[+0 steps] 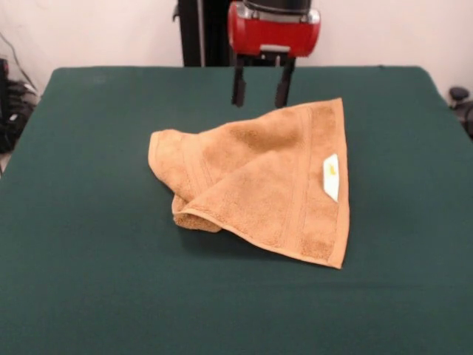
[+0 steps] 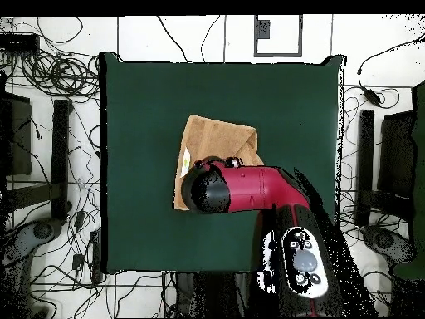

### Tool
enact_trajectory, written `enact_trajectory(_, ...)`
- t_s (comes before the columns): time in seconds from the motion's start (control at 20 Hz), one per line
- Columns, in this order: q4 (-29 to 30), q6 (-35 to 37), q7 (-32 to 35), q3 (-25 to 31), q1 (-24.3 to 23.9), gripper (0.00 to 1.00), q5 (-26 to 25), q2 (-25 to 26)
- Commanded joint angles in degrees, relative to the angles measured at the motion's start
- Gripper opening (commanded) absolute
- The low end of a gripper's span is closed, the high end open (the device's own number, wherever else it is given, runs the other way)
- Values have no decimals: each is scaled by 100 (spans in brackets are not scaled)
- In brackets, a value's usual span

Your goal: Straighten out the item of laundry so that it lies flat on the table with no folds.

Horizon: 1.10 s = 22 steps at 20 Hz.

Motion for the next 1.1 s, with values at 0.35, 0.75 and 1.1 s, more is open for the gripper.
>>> enact_trajectory(0.35,-803,222,856,121,541,100,212,711)
enact_trajectory(0.75,-1166,11,1050,59,777,100,349,1151)
enact_trajectory(1.1,-1476,98,1086,-16,932,100,436,1340)
